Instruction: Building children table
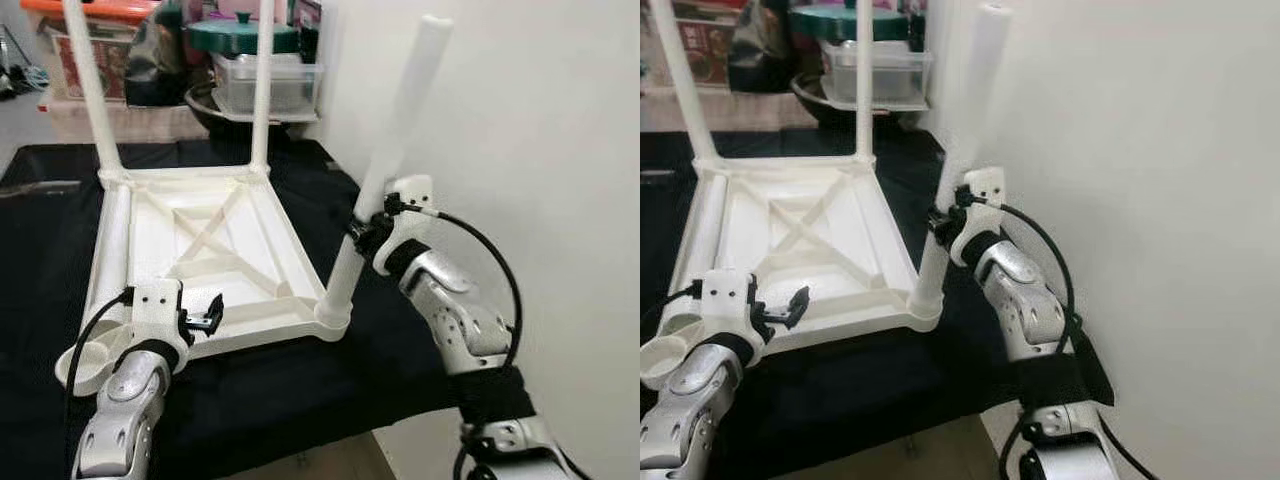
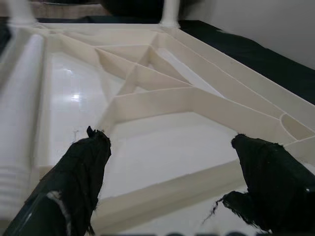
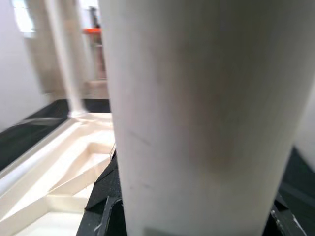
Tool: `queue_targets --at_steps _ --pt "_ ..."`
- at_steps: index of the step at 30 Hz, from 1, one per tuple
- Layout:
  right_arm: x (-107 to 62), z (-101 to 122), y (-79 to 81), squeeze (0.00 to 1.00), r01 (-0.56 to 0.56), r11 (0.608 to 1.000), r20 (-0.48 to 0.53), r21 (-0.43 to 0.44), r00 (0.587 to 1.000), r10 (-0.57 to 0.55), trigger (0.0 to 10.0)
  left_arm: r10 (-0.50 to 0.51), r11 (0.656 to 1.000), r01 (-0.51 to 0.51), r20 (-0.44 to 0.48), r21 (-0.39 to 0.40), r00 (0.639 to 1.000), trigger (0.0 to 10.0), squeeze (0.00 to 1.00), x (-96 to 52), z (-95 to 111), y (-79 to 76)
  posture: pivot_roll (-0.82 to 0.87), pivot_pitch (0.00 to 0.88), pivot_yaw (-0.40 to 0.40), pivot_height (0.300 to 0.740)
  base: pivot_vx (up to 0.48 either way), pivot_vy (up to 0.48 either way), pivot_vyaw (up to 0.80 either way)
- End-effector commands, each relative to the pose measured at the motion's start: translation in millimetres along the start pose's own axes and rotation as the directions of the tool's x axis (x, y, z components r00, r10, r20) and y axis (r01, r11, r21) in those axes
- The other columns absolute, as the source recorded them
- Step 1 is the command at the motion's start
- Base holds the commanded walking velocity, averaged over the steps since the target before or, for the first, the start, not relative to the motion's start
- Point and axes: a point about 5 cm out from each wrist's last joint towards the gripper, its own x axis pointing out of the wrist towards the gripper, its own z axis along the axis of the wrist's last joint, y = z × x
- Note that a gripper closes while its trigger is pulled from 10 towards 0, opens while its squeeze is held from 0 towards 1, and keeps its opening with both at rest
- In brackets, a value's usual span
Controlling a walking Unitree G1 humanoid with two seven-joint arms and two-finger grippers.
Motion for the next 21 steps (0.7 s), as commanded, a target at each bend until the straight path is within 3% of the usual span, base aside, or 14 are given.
queue_targets --at_steps 1,2,3,5,10,12,14,20,21 --pt "-23.4 -74 -30.5 0.00 0.236 0.972 -0.308 0.021 0.926 -0.218 10.0 -0.003 1.000 0.003 0.002 -0.003 1.000 10.0 0.00 -1.9 1 -0.6 0.09 0.000 -0.122 0.740 0.000 0.000 0.00" --pt "-29.6 -80 -40.3 0.00 0.358 0.934 -0.331 0.003 0.881 -0.337 10.0 -0.004 1.000 0.004 -0.001 0.000 1.000 10.0 0.00 -2.0 1 -0.7 0.09 0.000 -0.115 0.740 0.000 0.000 0.00" --pt "-29.6 -80 -40.3 0.00 0.358 0.934 -0.331 0.003 0.881 -0.337 10.0 -0.004 1.000 0.004 -0.001 0.000 1.000 10.0 0.00 -2.0 1 -0.7 0.09 0.000 -0.115 0.740 0.000 0.000 0.00" --pt "-34.3 -82 -48.0 0.00 0.443 0.896 -0.336 -0.020 0.841 -0.424 10.0 -0.004 1.000 0.004 -0.003 0.002 1.000 10.0 0.00 -1.9 1 -0.8 0.09 0.000 -0.114 0.740 0.000 0.000 0.00" --pt "-35.8 -78 -50.8 0.00 0.509 0.859 -0.318 -0.046 0.808 -0.496 10.0 -0.001 1.000 0.001 -0.008 0.006 1.000 10.0 0.00 -1.2 1 -0.7 0.08 0.000 -0.111 0.740 0.000 0.000 0.00" --pt "-34.3 -70 -45.7 0.00 0.584 0.811 -0.295 -0.031 0.770 -0.565 10.0 0.012 1.000 -0.012 -0.014 0.015 1.000 10.0 0.00 0.9 1 0.1 0.08 0.000 -0.111 0.740 0.000 0.000 0.00" --pt "-33.1 -69 -43.7 0.00 0.608 0.793 -0.294 -0.025 0.754 -0.587 10.0 0.017 1.000 -0.017 -0.017 0.019 1.000 10.0 0.00 1.8 1 0.6 0.08 0.000 -0.110 0.740 0.000 0.000 0.00" --pt "-30.0 -67 -40.8 0.00 0.608 0.794 -0.294 -0.003 0.759 -0.581 10.0 0.020 1.000 -0.019 -0.021 0.022 1.000 10.0 0.00 3.3 1 1.0 0.08 0.000 -0.107 0.740 0.000 0.000 0.00" --pt "-29.4 -66 -38.4 1.00 0.584 0.811 -0.292 0.037 0.782 -0.551 10.0 0.016 1.000 -0.016 -0.021 0.021 1.000 10.0 0.00 4.0 1 1.0 0.08 0.000 -0.106 0.740 0.000 0.000 0.00"
